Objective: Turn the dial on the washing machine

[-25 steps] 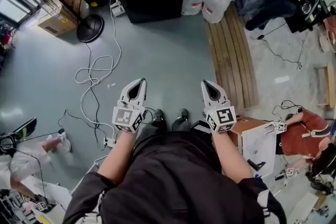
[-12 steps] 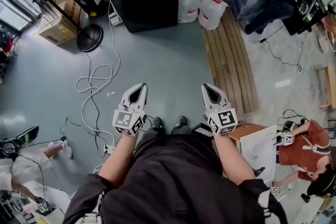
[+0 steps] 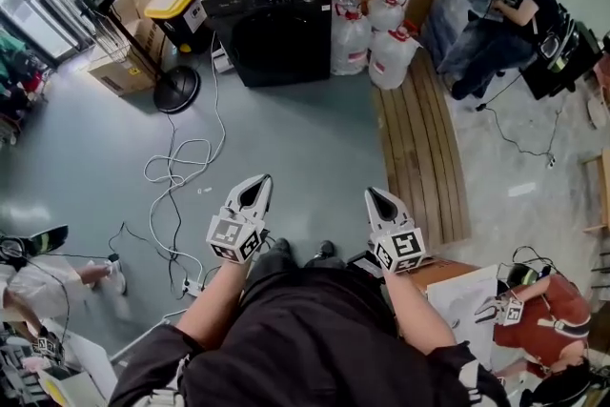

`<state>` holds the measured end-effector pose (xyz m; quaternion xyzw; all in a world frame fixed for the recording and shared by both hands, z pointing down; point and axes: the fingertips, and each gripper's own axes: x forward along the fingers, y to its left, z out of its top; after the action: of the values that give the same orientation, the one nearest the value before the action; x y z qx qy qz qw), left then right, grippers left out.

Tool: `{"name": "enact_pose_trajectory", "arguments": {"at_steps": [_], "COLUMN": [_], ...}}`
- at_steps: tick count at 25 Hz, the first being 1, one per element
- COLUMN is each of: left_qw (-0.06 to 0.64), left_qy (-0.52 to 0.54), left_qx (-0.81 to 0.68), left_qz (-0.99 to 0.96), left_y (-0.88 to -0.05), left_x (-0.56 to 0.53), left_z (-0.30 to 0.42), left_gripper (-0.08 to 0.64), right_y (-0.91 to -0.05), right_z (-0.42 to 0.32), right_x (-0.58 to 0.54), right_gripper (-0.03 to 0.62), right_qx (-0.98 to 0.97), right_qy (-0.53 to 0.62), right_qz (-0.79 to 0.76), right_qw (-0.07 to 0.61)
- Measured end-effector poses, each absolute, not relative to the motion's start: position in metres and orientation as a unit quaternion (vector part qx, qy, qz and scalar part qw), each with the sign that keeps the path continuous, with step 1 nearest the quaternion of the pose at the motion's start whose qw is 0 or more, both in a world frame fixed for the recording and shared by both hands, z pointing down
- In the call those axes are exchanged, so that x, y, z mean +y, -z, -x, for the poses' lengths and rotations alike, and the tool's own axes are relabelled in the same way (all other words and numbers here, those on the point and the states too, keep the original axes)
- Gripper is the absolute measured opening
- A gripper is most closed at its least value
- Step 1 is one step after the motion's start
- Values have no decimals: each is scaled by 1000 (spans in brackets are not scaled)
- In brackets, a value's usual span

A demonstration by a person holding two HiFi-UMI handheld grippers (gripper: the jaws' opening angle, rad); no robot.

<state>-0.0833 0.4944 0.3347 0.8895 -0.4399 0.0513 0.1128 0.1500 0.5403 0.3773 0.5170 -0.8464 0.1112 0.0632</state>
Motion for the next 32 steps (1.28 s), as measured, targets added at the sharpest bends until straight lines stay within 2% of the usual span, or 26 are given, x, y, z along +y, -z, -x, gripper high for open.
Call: {"name": "enact_pose_trajectory", "arguments": {"at_steps": [17,32], "left_qw": [114,139], "left_qy": [-38,-16], "left_qx": [-461,-478], "left_qz": [-879,-867], "left_y": [-334,-349], "left_x": [493,419], "left_z": [83,85], "left_gripper": [15,15], "right_y": [-391,-381], "right_z": [-167,-170], "right_x": [538,459], "right_gripper": [23,23], "right_qx": [-841,-850], "right_qy": [-134,-119], "right_qz": [-522,-511], "right_qw": [43,42]}}
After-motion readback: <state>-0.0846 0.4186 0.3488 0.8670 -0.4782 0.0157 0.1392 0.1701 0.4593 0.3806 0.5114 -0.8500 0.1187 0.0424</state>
